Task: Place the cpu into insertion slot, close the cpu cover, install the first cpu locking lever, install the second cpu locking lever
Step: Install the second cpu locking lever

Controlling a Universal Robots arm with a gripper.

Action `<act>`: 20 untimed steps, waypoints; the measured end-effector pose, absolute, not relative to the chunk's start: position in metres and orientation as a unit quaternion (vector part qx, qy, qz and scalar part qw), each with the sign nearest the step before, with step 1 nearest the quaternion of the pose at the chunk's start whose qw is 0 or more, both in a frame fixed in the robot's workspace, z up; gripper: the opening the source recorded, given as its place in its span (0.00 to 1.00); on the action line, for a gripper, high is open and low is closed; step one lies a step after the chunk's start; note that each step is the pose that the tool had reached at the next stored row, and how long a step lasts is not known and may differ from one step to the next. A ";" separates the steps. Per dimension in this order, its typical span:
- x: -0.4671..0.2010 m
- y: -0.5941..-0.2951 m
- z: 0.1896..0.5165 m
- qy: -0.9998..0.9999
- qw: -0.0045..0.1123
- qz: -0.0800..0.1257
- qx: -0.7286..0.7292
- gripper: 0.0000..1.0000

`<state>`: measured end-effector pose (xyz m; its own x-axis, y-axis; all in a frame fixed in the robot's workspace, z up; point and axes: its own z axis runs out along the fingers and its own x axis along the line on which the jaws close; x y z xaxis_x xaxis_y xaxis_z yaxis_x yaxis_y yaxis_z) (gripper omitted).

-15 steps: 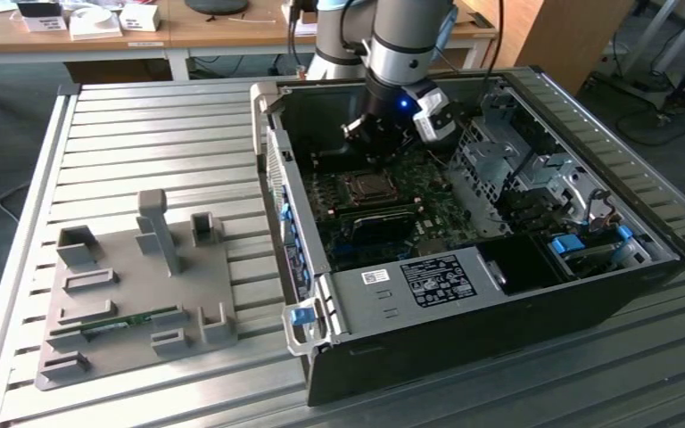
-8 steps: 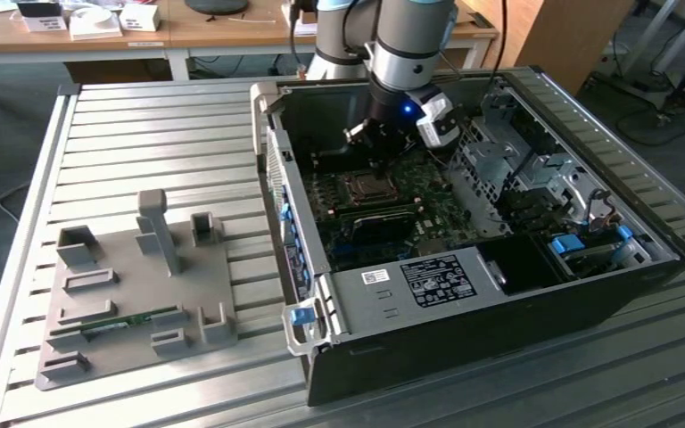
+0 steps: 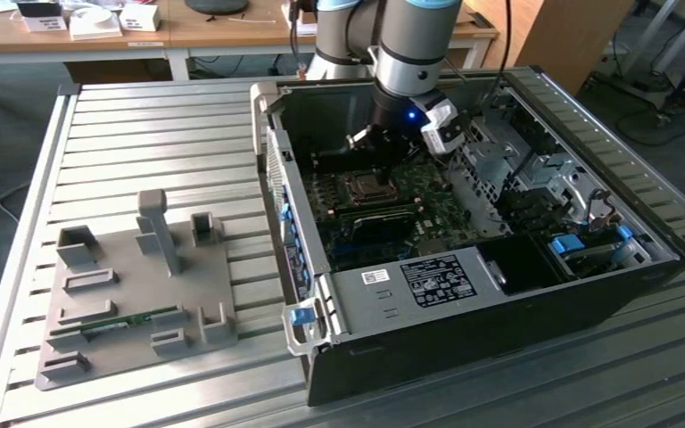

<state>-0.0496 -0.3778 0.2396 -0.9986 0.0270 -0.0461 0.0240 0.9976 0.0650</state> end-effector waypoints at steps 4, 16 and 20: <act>-0.050 -0.380 0.240 0.999 0.024 0.032 0.013 0.11; -0.051 -0.380 0.240 0.999 0.023 0.032 0.013 0.11; -0.051 -0.381 0.239 0.999 0.023 0.032 0.013 0.11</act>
